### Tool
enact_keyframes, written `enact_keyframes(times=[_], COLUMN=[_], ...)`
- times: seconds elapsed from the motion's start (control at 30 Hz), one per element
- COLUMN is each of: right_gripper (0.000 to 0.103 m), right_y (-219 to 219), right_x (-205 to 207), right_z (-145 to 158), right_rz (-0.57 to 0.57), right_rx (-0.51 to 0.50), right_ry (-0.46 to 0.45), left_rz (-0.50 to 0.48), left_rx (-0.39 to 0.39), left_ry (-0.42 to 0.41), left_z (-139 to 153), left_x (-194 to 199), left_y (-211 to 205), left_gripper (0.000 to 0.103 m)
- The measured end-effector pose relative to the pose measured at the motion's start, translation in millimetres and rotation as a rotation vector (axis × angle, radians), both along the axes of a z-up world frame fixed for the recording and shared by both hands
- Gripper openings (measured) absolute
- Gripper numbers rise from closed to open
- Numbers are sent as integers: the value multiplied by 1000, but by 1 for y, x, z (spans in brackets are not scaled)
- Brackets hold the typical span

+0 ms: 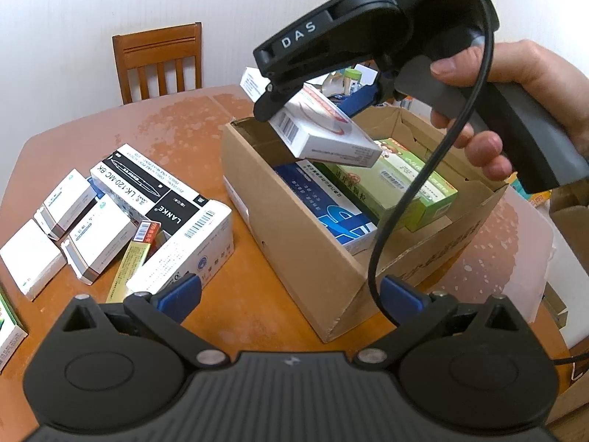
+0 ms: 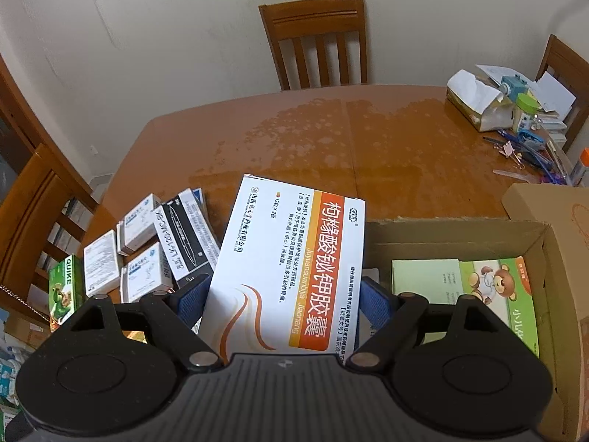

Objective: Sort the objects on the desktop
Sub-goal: 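Lower the white-orange box into the cardboard box beside the green boxes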

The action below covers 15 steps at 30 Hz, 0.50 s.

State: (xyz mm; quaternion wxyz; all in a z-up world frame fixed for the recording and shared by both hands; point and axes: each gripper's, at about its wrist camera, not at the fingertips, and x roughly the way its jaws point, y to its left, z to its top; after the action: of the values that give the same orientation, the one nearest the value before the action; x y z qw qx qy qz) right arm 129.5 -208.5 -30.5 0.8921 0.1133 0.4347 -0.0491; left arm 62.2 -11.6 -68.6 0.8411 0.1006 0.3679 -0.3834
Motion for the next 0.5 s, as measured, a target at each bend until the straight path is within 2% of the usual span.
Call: enact_keyframes(times=[0.5], right_gripper=[88], right_y=[-5], right_x=[8], right_z=[-22], right_rz=[-20], right_rx=[-4], right_ry=[61], left_rz=[-1], left_rx=[6], left_ry=[17], left_z=[-4], left_x=[5], left_y=[-1], left_gripper=[103])
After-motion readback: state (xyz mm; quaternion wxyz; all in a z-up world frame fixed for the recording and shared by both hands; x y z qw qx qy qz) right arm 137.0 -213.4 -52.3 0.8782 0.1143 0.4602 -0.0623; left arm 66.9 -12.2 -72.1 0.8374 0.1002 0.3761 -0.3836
